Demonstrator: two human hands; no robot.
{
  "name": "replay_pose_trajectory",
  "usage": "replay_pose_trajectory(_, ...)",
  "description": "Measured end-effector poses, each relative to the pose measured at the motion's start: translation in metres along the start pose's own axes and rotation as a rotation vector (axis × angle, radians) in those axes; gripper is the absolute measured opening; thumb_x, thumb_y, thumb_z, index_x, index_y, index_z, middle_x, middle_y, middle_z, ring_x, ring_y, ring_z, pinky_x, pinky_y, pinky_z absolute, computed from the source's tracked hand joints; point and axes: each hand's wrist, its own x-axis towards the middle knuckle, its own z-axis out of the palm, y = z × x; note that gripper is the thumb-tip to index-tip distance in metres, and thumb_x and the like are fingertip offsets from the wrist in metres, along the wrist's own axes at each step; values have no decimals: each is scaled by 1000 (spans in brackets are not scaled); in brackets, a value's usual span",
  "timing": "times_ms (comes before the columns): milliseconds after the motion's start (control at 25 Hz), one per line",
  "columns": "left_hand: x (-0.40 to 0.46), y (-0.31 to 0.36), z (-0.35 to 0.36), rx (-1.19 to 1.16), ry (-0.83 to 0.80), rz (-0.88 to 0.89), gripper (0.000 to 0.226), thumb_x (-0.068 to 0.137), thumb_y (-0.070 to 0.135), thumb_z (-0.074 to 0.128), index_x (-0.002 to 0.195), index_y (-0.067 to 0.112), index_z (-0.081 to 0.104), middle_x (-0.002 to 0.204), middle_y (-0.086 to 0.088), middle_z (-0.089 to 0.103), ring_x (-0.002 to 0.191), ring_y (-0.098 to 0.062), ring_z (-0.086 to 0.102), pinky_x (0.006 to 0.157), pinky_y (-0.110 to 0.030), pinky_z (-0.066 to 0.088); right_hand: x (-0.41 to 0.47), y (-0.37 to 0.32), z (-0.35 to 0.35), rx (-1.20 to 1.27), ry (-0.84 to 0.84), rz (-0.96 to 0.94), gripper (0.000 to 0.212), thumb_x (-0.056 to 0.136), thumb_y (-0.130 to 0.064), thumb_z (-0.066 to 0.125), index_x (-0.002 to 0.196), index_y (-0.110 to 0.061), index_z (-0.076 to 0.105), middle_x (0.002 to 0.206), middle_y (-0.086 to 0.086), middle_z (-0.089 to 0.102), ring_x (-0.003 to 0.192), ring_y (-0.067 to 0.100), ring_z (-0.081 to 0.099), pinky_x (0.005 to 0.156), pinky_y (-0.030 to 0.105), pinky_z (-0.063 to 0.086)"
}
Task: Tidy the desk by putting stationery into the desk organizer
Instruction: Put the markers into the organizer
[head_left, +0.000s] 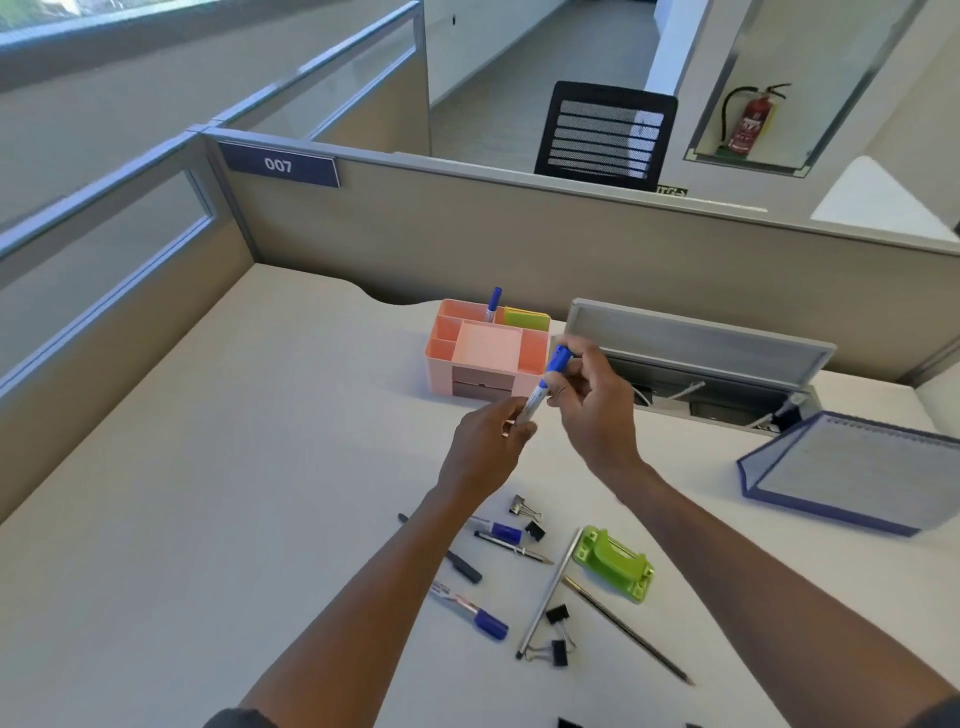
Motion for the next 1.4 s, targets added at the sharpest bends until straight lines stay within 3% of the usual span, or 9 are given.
replay_pose_trajectory(160,47,-22,-22,252,68,-59,40,96,32,56,135,22,52,137,2,56,115,-17,57,86,-40,55,66,6,19,12,103,-27,25,95,-12,57,118,-23,56,88,2,70,78,18,70,69,46,58)
replay_pose_trajectory(280,78,-49,-33,460,-28,-56,57,93,35,60,144,23,39,155,2,33,141,-21,32,103,-47,44,116,17,38,-79,166,-39,20,96,-11,53,115,-18,55,87,-1,69,75,23,68,67,47,57)
replay_pose_trajectory(360,92,-65,-37,538,-93,1,65,93,38,60,149,25,30,160,2,20,147,-23,18,111,-48,34,141,23,53,-116,174,-29,21,96,-12,52,116,-19,55,90,0,68,75,24,67,66,48,56)
replay_pose_trajectory(520,101,-89,-30,614,-167,78,73,92,45,59,152,24,23,162,0,15,148,-25,14,115,-45,24,172,32,81,-159,150,-37,21,93,-8,53,112,-18,56,83,-1,66,69,23,61,65,45,52)
replay_pose_trajectory(720,98,-109,-23,541,-98,137,74,90,48,59,151,22,27,159,0,23,147,-22,18,120,-44,19,183,48,105,-248,86,-50,20,93,-7,53,110,-19,56,79,-8,60,69,22,60,65,41,53)
replay_pose_trajectory(920,97,-112,-18,525,-74,139,75,90,49,59,152,23,25,160,2,19,148,-20,13,121,-41,11,183,65,125,-271,21,33,21,90,-8,59,110,-16,62,86,5,69,77,26,63,70,40,54)
replay_pose_trajectory(1080,95,-118,-14,523,-58,150,78,89,48,59,153,22,23,161,2,15,149,-18,7,122,-40,8,174,74,138,-304,-74,85,19,86,-10,62,100,-22,64,82,1,67,75,26,62,68,42,55)
replay_pose_trajectory(1240,94,-120,-11,526,-57,145,78,90,49,58,153,23,21,162,4,12,149,-16,2,119,-35,-3,171,78,142,-316,-64,172,19,84,-14,65,99,-26,64,88,-1,70,79,22,66,71,42,58)
replay_pose_trajectory(1400,94,-120,-11,522,-79,129,79,90,49,56,154,24,18,162,5,8,149,-16,-2,121,-38,-1,170,77,142,-332,-66,205,18,83,-15,65,98,-25,61,88,-2,69,80,21,66,72,44,58)
